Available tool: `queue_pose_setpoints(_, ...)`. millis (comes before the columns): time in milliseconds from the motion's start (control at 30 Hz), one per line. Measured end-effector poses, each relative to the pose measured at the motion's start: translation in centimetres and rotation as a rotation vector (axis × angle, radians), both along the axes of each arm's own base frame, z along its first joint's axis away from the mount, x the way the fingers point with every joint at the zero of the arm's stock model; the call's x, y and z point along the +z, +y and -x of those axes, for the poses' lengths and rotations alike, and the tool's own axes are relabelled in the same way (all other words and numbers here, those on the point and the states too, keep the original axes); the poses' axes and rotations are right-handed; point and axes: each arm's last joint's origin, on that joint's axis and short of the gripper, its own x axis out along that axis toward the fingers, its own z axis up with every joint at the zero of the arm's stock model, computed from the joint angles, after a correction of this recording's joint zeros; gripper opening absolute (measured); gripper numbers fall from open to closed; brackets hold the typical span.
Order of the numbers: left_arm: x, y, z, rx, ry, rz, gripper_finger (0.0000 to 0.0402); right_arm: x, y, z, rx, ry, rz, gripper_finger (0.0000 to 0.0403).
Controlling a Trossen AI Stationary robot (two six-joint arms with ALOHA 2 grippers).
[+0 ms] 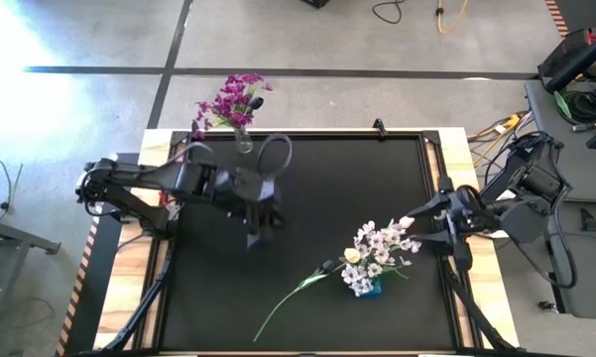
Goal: Sort flowers into vase by color
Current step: Put the black tulip into the transparent vase
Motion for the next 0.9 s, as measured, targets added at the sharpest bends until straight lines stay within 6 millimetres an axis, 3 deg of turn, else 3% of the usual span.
queue_pose_setpoints(133, -2.2, -2.5, 0.5, 0.009, 0.119, 0.085, 0.0077, 0.5, -0.6, 0.4, -0.059, -0.009, 0.043, 0.0205)
queue_pose_setpoints(267, -5.2, -5.3, 1.2, 0.051, 0.208, 0.138, 0.0077, 1.1, -1.1, 0.7, -0.073, -0.02, 0.092, 0.0141)
queue_pose_setpoints(367, -7.2, -6.9, 1.5, 0.089, 0.196, 0.214, 0.0077, 1.4, -1.2, 0.7, -0.072, -0.037, 0.135, 0.0087)
queue_pose_setpoints(500, -9.4, -7.6, 1.9, 0.115, 0.148, 0.365, 0.0069, 1.6, -1.4, 0.8, -0.099, -0.055, 0.178, 0.0029)
queue_pose_setpoints(700, -11.9, -7.8, 3.1, 0.127, 0.226, 0.439, 0.0011, 1.6, -1.7, 0.6, -0.133, -0.056, 0.166, 0.0014)
queue_pose_setpoints(900, -13.4, -8.3, 2.0, 0.133, 0.249, 0.428, 0.0004, 1.7, -1.8, 0.4, -0.159, -0.061, 0.139, 0.0022)
